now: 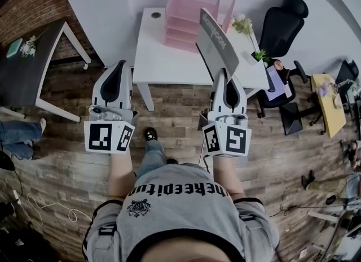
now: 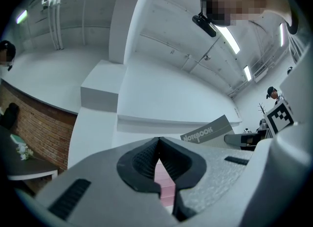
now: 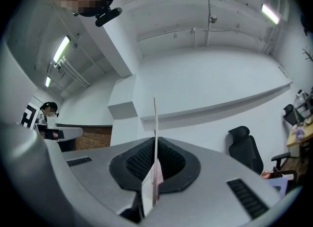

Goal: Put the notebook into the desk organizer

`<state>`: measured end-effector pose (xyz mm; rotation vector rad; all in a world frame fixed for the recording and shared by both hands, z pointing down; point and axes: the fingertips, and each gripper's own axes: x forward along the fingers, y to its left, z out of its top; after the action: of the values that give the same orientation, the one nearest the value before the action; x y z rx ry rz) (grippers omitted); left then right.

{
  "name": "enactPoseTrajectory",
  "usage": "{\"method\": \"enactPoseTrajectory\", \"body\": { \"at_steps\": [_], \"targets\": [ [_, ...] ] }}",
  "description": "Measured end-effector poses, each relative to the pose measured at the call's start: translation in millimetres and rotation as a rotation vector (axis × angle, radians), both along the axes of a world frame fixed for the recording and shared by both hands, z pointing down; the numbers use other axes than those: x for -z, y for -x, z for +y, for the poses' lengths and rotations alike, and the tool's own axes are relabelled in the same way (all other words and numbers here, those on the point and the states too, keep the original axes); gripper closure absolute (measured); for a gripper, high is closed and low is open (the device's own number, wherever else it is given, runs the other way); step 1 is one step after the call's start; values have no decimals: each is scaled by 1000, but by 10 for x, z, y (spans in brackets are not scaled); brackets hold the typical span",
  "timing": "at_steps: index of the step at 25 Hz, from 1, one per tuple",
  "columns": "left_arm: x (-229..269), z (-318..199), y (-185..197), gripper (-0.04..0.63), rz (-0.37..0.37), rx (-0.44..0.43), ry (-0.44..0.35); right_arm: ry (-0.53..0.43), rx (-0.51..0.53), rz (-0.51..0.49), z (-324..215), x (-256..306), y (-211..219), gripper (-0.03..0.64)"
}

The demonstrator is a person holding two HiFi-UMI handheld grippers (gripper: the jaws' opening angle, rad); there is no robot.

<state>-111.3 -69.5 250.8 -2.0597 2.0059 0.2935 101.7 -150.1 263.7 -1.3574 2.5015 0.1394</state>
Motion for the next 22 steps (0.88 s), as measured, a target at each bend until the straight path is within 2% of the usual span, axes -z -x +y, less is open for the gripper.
{"method": "enactPoseTrajectory", "body": {
  "at_steps": [12,22],
  "targets": [
    [92,-1088,647,592,-4,-71,2,-2,-71,1,-948,78,605,607],
    [77,-1784,1058,592,-4,-140,14,10,-144,-3,-1511,59,968,607]
  ]
}}
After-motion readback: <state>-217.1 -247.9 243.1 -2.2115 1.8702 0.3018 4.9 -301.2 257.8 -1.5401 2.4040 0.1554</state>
